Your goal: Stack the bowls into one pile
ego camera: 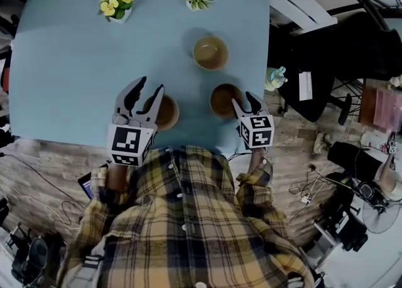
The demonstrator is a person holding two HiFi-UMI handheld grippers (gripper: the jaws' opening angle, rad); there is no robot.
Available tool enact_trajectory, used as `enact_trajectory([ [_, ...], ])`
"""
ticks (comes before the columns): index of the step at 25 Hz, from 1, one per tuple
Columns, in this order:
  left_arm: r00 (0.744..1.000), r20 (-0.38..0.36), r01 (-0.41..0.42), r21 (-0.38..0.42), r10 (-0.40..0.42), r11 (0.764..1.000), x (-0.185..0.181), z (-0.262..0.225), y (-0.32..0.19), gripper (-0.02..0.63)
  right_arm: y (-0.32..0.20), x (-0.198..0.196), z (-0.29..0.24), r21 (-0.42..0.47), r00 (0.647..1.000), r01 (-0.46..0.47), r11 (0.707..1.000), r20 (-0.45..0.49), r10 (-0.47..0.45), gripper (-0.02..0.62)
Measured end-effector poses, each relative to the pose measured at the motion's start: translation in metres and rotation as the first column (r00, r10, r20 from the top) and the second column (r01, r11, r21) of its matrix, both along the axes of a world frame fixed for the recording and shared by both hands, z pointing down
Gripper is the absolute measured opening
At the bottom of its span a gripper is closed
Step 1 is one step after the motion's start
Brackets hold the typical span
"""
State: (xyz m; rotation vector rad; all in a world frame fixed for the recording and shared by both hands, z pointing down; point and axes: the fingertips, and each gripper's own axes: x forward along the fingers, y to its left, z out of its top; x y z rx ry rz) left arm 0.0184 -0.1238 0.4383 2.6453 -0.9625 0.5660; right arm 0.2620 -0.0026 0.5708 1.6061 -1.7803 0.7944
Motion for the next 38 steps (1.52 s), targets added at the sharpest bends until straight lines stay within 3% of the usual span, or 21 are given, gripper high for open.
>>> enact_trajectory([
  [6,1.000,-0.009,-0.004,-0.003,0.004,1.000,0.000,0.000,0.001,0.164,0.000,0.004,0.005,0.003,0.994,-0.071,0.998,0.084,0.070,0.154],
  [11,1.000,-0.009,-0.008,0.004,0.008,1.000,0.001,-0.003,0.002,0.163,-0.001,0.002,0.002,0.013,0.986,-0.096,0.995,0.141,0.093,0.043],
  [17,1.000,-0.006,-0.006,0.008,0.006,1.000,0.001,-0.004,0.002,0.161,-0.004,0.003,-0.006,0.049,0.966,-0.145,0.988,0.224,0.130,0.023],
  [31,0.999,-0.022,0.028,0.029,-0.027,0.999,-0.006,-0.009,-0.001,0.161,-0.025,-0.008,-0.041,0.170,0.990,-0.032,0.985,0.137,0.009,0.020],
  [38,0.993,-0.032,0.115,0.044,-0.114,0.992,-0.033,-0.015,0.001,0.161,-0.045,-0.032,-0.066,0.220,0.987,0.050,0.974,0.136,-0.082,0.020],
])
